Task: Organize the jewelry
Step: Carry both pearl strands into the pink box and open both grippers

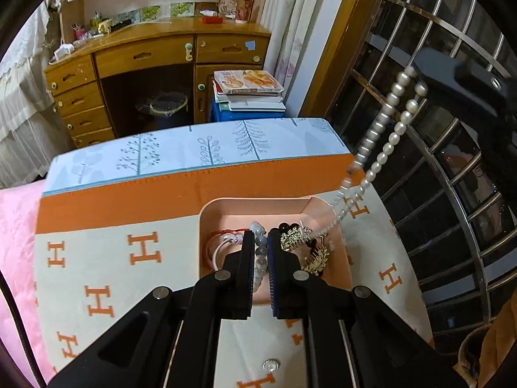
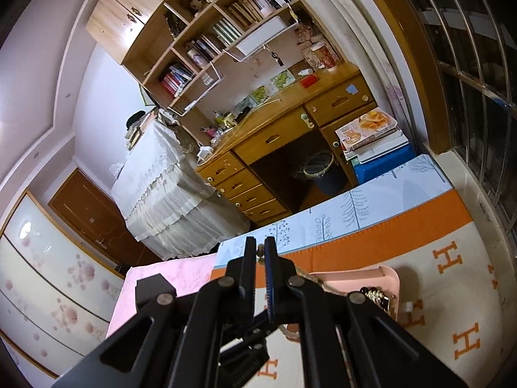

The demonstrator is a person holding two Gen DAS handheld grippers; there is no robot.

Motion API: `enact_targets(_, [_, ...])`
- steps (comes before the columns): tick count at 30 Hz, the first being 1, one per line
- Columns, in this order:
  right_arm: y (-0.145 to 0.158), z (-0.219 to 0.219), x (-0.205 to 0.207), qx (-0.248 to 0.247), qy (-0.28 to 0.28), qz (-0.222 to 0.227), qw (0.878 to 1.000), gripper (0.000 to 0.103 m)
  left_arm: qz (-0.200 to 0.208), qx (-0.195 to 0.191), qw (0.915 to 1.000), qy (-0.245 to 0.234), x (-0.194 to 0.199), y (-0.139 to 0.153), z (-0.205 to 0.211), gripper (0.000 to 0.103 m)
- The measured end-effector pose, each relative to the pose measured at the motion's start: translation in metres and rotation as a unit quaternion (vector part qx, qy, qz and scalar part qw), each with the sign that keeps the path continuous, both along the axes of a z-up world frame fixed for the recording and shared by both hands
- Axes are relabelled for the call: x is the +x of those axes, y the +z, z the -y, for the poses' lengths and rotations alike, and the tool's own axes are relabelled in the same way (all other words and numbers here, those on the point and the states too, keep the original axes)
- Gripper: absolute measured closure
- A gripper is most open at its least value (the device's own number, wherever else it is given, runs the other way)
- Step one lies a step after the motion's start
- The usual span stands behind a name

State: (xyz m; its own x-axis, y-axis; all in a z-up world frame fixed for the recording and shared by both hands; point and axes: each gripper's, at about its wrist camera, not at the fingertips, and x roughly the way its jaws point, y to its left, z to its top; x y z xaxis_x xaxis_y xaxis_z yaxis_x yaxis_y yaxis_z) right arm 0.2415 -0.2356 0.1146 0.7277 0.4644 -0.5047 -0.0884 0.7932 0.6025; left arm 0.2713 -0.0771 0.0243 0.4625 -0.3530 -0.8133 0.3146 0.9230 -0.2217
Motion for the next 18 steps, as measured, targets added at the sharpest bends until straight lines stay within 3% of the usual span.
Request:
enact_targets(2, [-0.006, -0.003, 0.008, -0.002, -0.001, -0.004, 1.000, 0.098, -0.013, -0.007, 0.9999, -0.004, 0.005, -0.009, 0.001, 0.089])
enact_targets(4, [-0.014, -0.006, 0.016, -0.005, -0.001, -0.007, 1.000, 0.098, -0.014, -0.005, 0.9999, 0.001, 0.005, -0.015, -0.002, 0.069])
enact_targets(6, [-0.020, -0.010, 0.022, -0.013, -0.001, -0.010, 1.000, 0.098, -0.010, 0.001, 0.9999, 0.009, 0.003, -0.019, -0.008, 0.061])
enact_targets(15, [-0.054, -0.021, 0.040, -0.046, -0.003, -0.034, 0.998, 0.098, -0.008, 0.008, 0.9992, 0.037, -0.026, -0.027, -0.048, 0.060])
enact_targets(17, [-0.061, -0.026, 0.043, -0.072, -0.002, -0.038, 0.997, 0.098, -0.004, 0.011, 0.9988, 0.047, -0.036, -0.028, -0.058, 0.056])
enact_targets(18, [-0.064, -0.028, 0.044, -0.084, -0.001, -0.043, 0.996, 0.098, -0.001, 0.011, 0.9987, 0.050, -0.039, -0.027, -0.061, 0.049])
